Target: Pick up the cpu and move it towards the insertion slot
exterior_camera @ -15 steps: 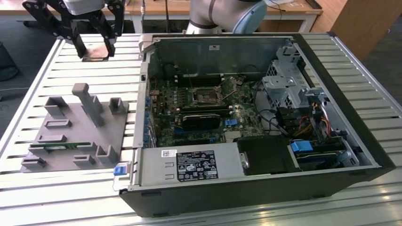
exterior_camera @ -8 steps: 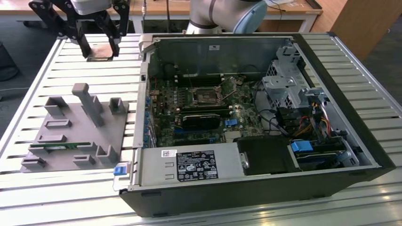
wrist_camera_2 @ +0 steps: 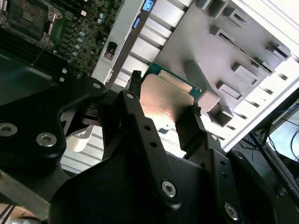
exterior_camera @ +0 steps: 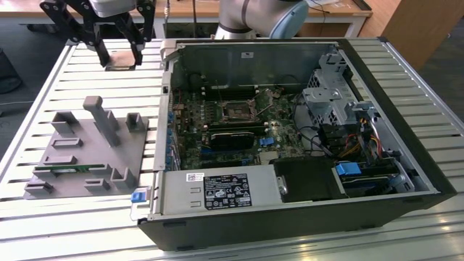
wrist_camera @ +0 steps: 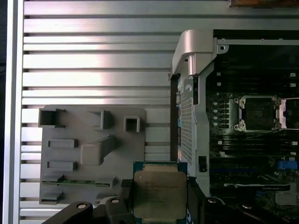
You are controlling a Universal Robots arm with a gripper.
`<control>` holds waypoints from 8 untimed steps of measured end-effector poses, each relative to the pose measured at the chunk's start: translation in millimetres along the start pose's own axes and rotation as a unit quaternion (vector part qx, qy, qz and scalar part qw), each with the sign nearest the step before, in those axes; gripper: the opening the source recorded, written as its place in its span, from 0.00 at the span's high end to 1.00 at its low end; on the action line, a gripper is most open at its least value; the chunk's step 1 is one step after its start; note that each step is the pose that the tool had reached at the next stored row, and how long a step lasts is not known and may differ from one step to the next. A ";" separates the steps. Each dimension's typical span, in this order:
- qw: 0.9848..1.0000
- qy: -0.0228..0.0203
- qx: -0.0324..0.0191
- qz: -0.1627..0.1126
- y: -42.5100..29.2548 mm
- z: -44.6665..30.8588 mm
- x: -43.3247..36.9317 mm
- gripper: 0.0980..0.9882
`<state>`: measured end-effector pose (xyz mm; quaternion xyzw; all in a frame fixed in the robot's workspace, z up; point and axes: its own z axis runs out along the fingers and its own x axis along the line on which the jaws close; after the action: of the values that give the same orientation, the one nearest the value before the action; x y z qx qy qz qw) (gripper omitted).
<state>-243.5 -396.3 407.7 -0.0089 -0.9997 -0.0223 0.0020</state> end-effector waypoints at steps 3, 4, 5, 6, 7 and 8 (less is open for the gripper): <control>1.000 0.000 0.000 0.000 0.1 0.0 -3.5 0.50; 1.000 0.000 0.000 0.000 0.1 0.0 -4.7 0.50; 1.000 0.000 0.000 0.000 0.2 0.0 -5.9 0.50; 1.000 0.000 0.000 0.000 0.2 0.0 -7.0 0.50; 1.000 0.000 0.000 0.000 0.3 0.0 -8.1 0.50; 1.000 0.000 0.000 0.000 0.3 0.0 -9.2 0.50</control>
<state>-234.3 -396.2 407.6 -0.0089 -0.9997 -0.0223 0.0021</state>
